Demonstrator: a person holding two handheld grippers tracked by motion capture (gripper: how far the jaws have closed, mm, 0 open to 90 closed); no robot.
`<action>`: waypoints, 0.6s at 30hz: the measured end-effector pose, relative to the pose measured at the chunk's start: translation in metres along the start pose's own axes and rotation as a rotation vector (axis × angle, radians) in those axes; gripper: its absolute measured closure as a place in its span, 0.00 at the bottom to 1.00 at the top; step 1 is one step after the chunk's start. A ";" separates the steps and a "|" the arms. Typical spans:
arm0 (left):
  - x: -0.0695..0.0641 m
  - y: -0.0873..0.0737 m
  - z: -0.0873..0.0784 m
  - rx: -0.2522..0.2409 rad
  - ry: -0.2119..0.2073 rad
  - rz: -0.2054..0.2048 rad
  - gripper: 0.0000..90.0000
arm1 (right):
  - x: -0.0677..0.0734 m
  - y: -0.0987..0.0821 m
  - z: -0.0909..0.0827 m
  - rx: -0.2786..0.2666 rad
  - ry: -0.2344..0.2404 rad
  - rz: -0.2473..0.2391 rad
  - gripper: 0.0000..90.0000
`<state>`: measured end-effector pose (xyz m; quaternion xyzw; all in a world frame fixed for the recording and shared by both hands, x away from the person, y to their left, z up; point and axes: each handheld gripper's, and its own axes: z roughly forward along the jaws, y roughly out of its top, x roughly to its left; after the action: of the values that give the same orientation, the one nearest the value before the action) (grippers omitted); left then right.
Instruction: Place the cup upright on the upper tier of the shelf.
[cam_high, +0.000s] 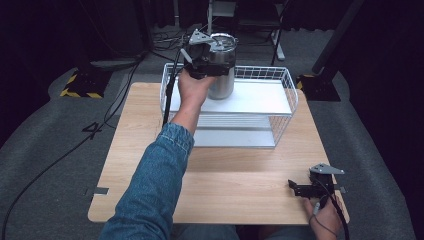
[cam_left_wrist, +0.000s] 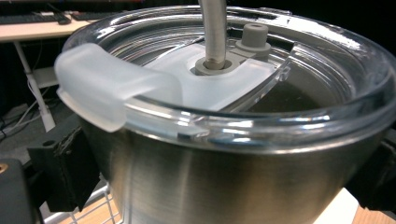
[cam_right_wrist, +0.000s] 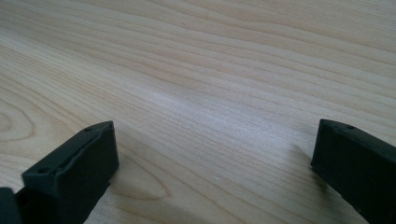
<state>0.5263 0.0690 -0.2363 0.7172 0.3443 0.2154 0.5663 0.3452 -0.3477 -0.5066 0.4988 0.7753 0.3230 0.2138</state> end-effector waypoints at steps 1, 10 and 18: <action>0.000 0.000 0.000 0.001 -0.002 -0.002 0.04 | 0.000 0.000 0.000 0.000 0.000 0.000 0.01; 0.000 -0.003 0.004 0.033 -0.006 0.014 0.04 | 0.000 0.000 0.000 0.000 0.000 0.000 0.01; 0.001 -0.005 0.007 0.053 -0.012 0.010 0.04 | 0.000 0.000 0.000 0.000 0.000 0.000 0.01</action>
<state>0.5306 0.0654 -0.2428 0.7350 0.3430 0.2046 0.5480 0.3452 -0.3477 -0.5066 0.4987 0.7755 0.3228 0.2139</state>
